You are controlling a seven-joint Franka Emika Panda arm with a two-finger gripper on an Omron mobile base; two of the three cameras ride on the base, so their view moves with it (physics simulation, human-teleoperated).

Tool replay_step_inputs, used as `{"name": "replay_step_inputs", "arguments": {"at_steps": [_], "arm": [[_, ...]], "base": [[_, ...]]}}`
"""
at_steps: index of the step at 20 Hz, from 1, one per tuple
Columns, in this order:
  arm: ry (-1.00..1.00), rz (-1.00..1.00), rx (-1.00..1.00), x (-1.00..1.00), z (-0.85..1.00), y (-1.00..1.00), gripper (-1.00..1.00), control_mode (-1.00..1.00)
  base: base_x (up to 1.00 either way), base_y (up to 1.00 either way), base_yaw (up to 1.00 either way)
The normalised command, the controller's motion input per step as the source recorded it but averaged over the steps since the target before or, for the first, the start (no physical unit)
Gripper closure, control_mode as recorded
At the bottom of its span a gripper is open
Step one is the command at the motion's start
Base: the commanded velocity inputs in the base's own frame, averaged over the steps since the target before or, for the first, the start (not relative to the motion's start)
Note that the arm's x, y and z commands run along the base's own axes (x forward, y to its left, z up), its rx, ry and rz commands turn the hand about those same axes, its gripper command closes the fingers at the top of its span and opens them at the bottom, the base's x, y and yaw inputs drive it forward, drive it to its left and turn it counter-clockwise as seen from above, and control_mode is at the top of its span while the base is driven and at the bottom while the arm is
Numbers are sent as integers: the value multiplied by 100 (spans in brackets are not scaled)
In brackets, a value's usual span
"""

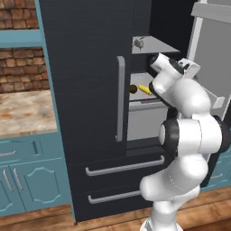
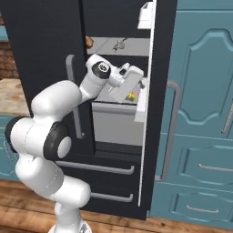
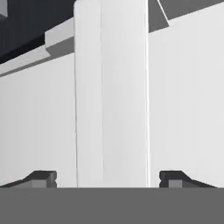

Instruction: Gather the avocado and corn from the fridge and place them on a tray on the dining counter. Then gather the chicken drumstick and fish from the fridge and place them on the other tray.

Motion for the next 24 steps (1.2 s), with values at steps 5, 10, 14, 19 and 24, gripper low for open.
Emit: {"name": "replay_step_inputs", "arguments": {"at_steps": [5, 10, 14, 19, 24], "arm": [[-6, 3, 5, -23, -5, 8, -100, -100], [-16, 2, 3, -15, -18, 98, -100, -100], [-22, 6, 1, -16, -18, 100, -100, -100], [-28, 12, 12, -50, -12, 96, -100, -100], [-26, 12, 17, -57, -1, 90, -100, -100]], "base": [[0, 0, 0], [0, 0, 0], [0, 0, 0], [0, 0, 0], [0, 0, 0]]}}
